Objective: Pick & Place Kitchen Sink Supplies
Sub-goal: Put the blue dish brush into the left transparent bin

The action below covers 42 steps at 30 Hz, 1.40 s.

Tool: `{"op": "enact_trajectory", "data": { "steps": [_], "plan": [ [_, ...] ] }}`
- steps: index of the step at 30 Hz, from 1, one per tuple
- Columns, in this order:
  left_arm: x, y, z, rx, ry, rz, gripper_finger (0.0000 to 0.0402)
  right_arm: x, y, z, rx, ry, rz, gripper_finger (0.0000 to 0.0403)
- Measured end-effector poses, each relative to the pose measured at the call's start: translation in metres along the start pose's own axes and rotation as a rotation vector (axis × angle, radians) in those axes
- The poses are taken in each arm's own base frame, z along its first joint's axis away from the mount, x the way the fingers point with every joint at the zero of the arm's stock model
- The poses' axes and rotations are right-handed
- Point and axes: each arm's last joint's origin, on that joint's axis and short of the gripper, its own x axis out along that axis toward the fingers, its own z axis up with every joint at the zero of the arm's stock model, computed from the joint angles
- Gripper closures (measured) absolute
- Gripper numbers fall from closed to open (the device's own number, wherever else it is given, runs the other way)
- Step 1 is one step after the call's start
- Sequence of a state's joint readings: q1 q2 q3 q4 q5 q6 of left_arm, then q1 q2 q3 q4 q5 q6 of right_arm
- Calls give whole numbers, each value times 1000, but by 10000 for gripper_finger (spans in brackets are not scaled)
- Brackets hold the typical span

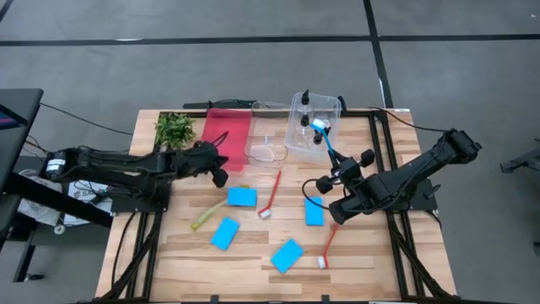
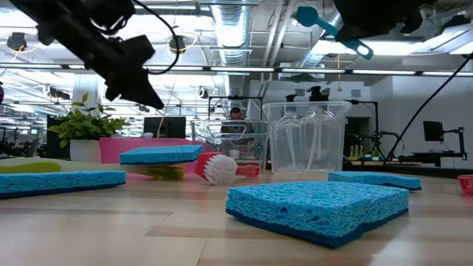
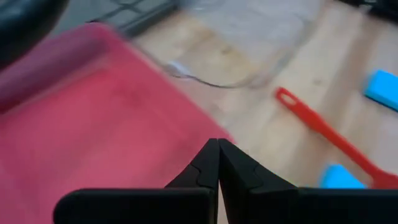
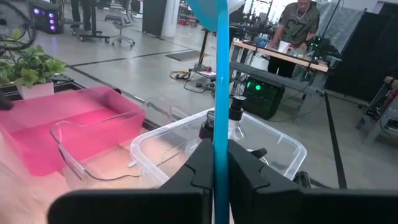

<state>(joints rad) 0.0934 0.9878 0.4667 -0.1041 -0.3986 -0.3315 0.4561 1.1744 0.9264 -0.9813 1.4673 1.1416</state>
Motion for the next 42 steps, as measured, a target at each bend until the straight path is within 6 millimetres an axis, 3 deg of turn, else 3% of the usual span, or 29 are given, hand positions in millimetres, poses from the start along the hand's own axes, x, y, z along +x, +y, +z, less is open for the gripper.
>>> {"op": "enact_trajectory", "data": {
  "steps": [5,8,13,19,25,34,42],
  "plan": [
    [17,17,2,-31,75,110,397,0,0,0,0,0,0,376],
    [33,22,2,-42,156,91,398,0,0,0,-1,0,0,378],
    [60,20,-1,-15,274,66,398,0,0,0,-24,0,0,392],
    [83,11,6,14,319,11,398,0,0,0,-23,0,0,374],
    [100,4,16,42,321,-26,396,0,0,0,-26,0,0,393],
    [122,-5,22,79,318,-102,395,-1,0,0,-27,0,3,377],
    [125,-7,26,98,307,-106,395,-1,0,0,-28,0,3,386]
  ]
}}
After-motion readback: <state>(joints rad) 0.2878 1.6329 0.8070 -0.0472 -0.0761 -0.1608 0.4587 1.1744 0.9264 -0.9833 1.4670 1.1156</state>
